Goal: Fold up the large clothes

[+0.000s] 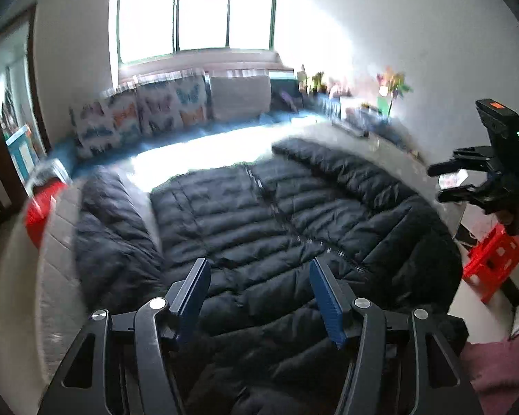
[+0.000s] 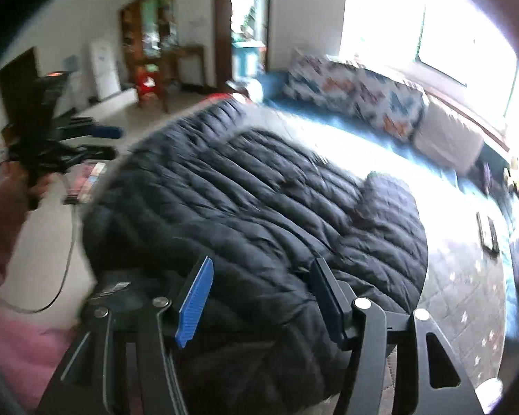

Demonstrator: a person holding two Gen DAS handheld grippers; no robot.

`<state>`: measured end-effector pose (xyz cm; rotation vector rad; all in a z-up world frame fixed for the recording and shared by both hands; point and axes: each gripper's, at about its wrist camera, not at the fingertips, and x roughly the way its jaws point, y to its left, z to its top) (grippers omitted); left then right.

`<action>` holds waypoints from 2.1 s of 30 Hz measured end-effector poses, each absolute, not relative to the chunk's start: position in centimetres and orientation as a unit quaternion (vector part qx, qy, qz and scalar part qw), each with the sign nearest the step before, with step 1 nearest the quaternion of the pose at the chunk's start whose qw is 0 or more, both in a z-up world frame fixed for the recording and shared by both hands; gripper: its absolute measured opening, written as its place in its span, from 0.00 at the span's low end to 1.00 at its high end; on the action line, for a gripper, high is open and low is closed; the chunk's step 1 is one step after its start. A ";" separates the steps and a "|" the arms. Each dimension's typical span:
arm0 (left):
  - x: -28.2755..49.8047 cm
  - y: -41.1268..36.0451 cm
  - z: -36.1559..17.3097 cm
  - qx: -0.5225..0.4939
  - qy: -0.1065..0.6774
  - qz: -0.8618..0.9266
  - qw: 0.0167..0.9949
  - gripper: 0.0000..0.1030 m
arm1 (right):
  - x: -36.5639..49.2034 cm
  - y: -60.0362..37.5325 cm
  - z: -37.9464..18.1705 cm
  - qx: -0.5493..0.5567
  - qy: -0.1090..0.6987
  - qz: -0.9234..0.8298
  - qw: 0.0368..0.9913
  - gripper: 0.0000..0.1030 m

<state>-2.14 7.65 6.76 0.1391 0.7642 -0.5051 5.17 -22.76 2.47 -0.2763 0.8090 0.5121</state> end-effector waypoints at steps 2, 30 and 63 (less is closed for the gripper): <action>-0.3 6.4 4.2 0.076 0.403 -0.240 0.880 0.61 | 7.5 -23.8 -0.1 -0.128 0.415 0.214 0.875 0.62; 4.8 8.8 2.0 0.039 0.463 -0.231 0.855 0.73 | 16.2 -26.3 -7.5 -0.080 0.532 0.164 0.827 0.65; 21.8 12.1 -6.8 -0.030 0.557 -0.114 0.822 0.53 | 19.0 -34.0 -9.7 0.087 0.559 0.132 0.814 0.39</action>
